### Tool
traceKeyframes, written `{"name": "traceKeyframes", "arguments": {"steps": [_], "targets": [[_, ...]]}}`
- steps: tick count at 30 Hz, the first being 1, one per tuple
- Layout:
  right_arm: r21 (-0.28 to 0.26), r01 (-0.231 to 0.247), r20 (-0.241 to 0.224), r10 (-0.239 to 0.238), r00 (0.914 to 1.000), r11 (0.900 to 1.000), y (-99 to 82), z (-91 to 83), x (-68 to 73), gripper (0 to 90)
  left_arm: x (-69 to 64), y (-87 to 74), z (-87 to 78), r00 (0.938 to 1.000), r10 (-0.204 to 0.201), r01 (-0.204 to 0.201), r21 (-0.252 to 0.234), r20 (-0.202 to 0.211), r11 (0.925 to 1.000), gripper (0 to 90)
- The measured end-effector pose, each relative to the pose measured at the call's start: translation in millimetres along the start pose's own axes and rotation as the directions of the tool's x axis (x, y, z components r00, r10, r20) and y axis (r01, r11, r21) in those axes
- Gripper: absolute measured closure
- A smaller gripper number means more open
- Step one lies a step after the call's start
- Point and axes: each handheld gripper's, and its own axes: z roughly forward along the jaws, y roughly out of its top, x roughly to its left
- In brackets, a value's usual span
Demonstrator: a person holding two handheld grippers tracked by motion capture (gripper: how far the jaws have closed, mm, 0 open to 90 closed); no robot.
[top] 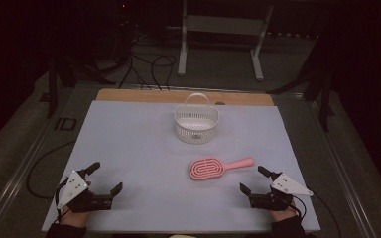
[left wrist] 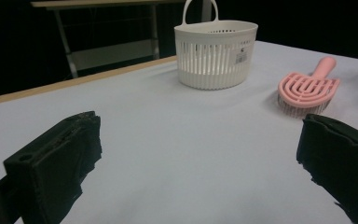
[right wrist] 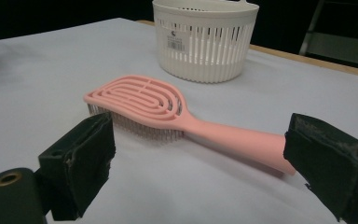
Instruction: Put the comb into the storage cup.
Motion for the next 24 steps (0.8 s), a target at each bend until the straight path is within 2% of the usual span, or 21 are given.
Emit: {"name": "traceKeyframes", "arguments": {"steps": [9,16,19,24], "targets": [[0.029,0.01,-0.02,-0.009,0.9997,0.9995,1.2,-0.9,0.1,8.6,0.2,0.2,1.4,0.9999,-0.009,0.009,-0.001,0.007,1.0,0.0],[0.048,0.005,-0.059,-0.002,0.9983,0.9988,3.3,-2.3,0.2,8.3,0.5,0.2,1.2,0.9998,-0.018,0.018,-0.001,0.012,0.9998,0.0],[0.067,0.0,-0.062,0.005,0.9981,0.9977,2.4,1.7,1.3,8.4,0.0,-0.5,-2.8,0.9999,-0.014,0.014,-0.005,0.007,0.9999,0.0],[0.063,0.015,-0.06,-0.012,0.9981,0.9979,5.8,2.3,5.0,8.4,1.5,-0.6,-7.3,0.9998,-0.022,0.022,-0.017,0.003,0.9996,0.0]]}}
